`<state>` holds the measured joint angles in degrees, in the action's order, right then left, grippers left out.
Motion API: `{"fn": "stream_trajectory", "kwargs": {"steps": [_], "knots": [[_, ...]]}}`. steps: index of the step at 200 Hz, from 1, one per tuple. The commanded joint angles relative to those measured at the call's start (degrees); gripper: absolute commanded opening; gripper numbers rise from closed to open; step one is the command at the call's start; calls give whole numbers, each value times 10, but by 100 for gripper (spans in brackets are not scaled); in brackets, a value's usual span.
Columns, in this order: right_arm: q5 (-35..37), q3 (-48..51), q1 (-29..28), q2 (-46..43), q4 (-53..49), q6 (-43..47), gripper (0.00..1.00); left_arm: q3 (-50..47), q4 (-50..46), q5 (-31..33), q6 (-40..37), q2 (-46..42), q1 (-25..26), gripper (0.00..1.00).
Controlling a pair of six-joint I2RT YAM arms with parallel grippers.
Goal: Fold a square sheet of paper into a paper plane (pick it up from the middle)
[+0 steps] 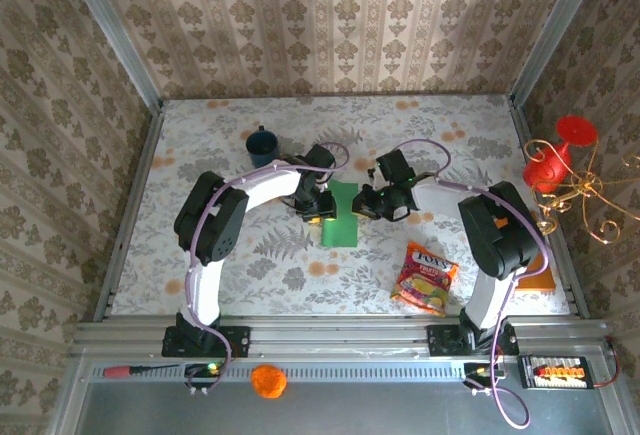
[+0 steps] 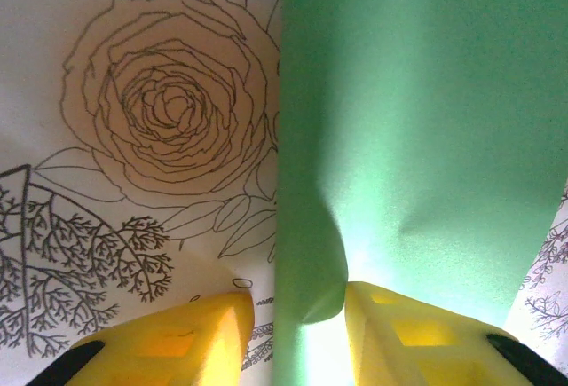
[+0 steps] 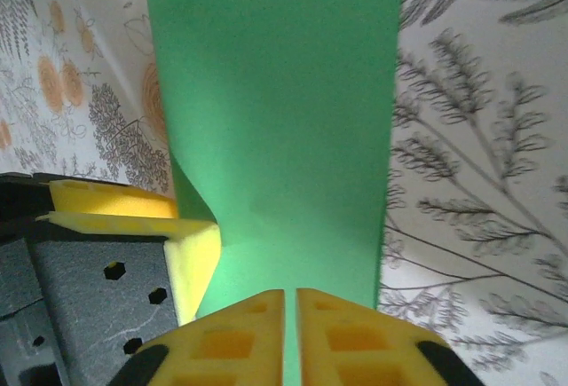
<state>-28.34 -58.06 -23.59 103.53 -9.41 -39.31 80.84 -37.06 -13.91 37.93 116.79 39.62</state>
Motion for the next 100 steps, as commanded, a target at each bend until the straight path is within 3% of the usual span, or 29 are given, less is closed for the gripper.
{"fn": "stream_trajectory", "kwargs": {"steps": [1, 25, 100], "knots": [[-22, -16, -10, 23, -3, 9, 8, -19, -9, 26, 7, 56, -2, 37], [-34, -16, -11, 41, 15, 0, 0, -22, -9, 27, 7, 56, -2, 37], [5, 14, -10, 66, -4, 24, 0, -29, -6, 28, 7, 47, -2, 37]]}}
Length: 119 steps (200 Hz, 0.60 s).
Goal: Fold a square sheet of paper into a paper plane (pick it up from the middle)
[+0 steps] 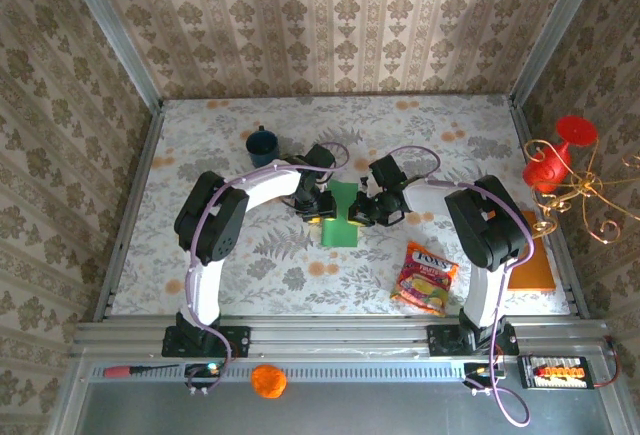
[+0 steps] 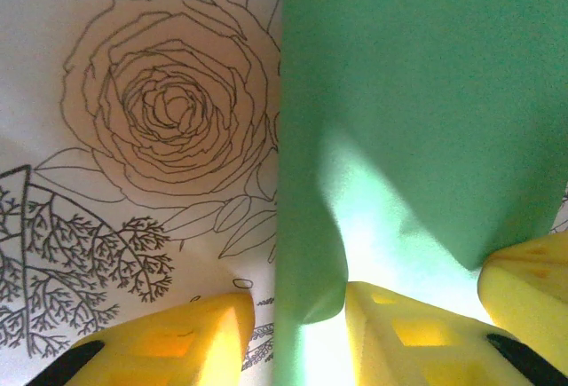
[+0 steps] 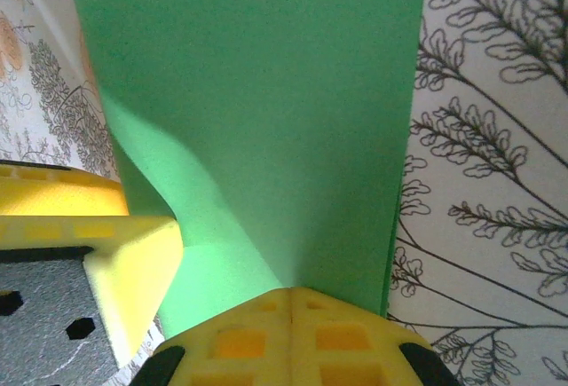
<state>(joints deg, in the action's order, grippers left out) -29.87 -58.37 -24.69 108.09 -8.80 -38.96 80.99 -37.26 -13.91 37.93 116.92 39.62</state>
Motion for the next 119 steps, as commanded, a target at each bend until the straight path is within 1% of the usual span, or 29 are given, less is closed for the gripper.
{"fn": "stream_trajectory", "kwargs": {"steps": [1, 47, 75, 101, 119], "knots": [[21, 17, 1, 21, -11, 21, 0, -30, -4, 29, 7, 45, -2, 37], [36, 64, 13, 51, -21, 51, 0, -27, 9, 26, 6, -3, -6, 37], [46, 76, 15, 58, -27, 67, 0, -23, 29, 12, 11, -28, -13, 38], [56, 74, 16, 66, -35, 77, 0, -22, 44, 17, 7, -68, -17, 40], [62, 71, 15, 70, -42, 80, 0, -39, 82, 26, 0, -110, -15, 44]]}}
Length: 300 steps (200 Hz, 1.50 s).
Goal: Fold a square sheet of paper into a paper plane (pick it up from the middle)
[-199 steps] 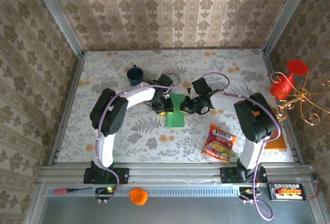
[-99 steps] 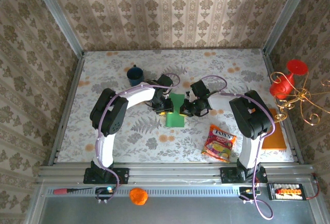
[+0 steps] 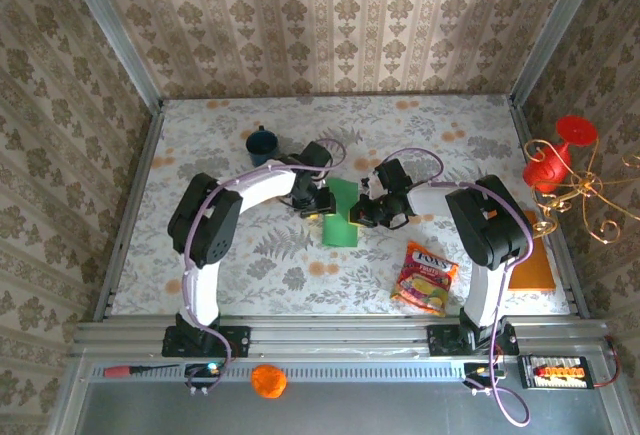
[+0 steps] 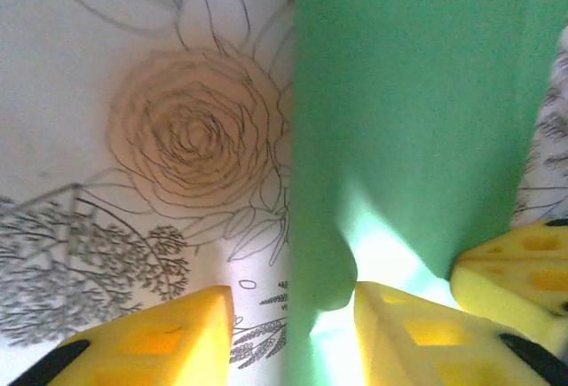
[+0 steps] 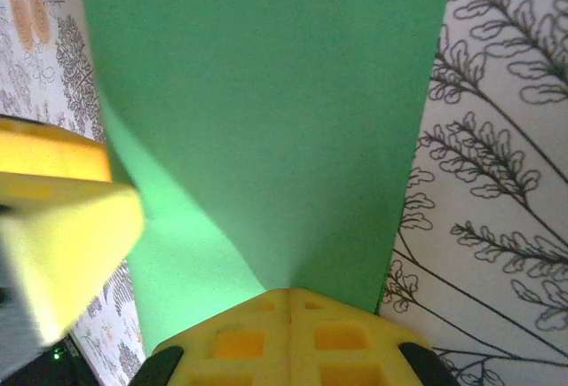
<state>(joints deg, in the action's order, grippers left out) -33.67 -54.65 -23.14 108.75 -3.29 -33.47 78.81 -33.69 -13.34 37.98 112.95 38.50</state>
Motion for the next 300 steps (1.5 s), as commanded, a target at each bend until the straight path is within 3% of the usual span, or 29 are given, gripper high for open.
{"fn": "stream_trajectory", "kwargs": {"steps": [1, 29, 47, 86, 121, 147, 235, 274, 300], "knots": [[100, 33, 0, 64, -97, 25, 0, -18, 49, 20, -1, -71, -4, 44], [110, 27, 0, 68, -109, 28, 0, -41, 112, -26, -4, -87, 6, 42], [117, 26, 0, 70, -110, 27, 0, -27, 106, -58, -11, -61, 18, 34], [128, 31, 0, 76, -114, 23, 0, -7, 83, -67, -14, -16, 25, 14], [134, 33, -1, 78, -115, 24, 0, -9, 104, -105, -15, 9, 20, 6], [136, 31, -1, 81, -118, 23, 0, -10, 124, -142, -22, 20, 19, 4], [155, 27, 0, 93, -133, 12, 0, -32, 118, -136, -35, 47, 0, 0], [181, 17, 0, 105, -163, 19, 0, -72, 132, -147, -87, 37, -36, 0], [193, 10, 1, 109, -184, 25, 0, -115, 166, -193, -101, 30, -76, 0]]}}
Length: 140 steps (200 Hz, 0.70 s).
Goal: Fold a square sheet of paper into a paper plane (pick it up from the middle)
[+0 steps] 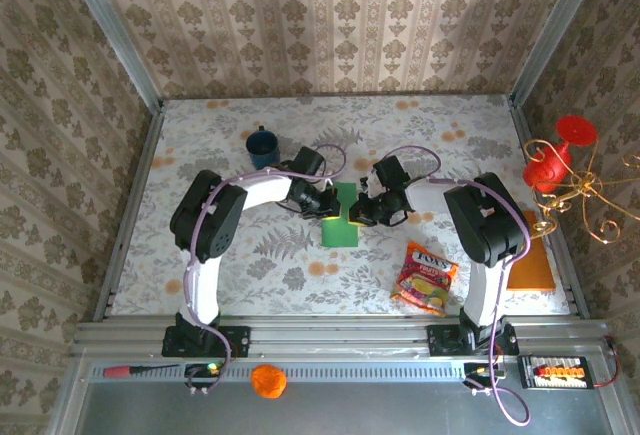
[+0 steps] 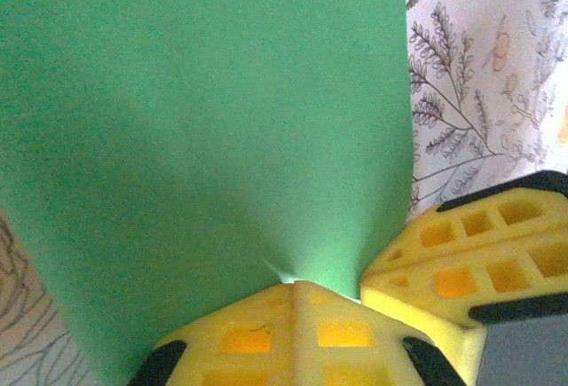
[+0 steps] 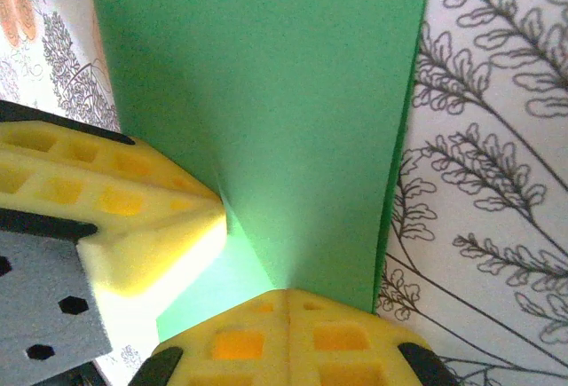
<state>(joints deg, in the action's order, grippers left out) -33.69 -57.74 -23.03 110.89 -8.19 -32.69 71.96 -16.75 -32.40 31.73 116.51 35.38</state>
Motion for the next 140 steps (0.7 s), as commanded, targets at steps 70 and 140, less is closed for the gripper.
{"fn": "stream_trajectory", "kwargs": {"steps": [70, 140], "knots": [[202, 37, 0, 97, -147, 16, 0, -98, -27, 10, -75, -99, -124, 0], [203, 40, 0, 97, -144, 15, 0, -40, 74, 1, 10, -55, -12, 0]]}}
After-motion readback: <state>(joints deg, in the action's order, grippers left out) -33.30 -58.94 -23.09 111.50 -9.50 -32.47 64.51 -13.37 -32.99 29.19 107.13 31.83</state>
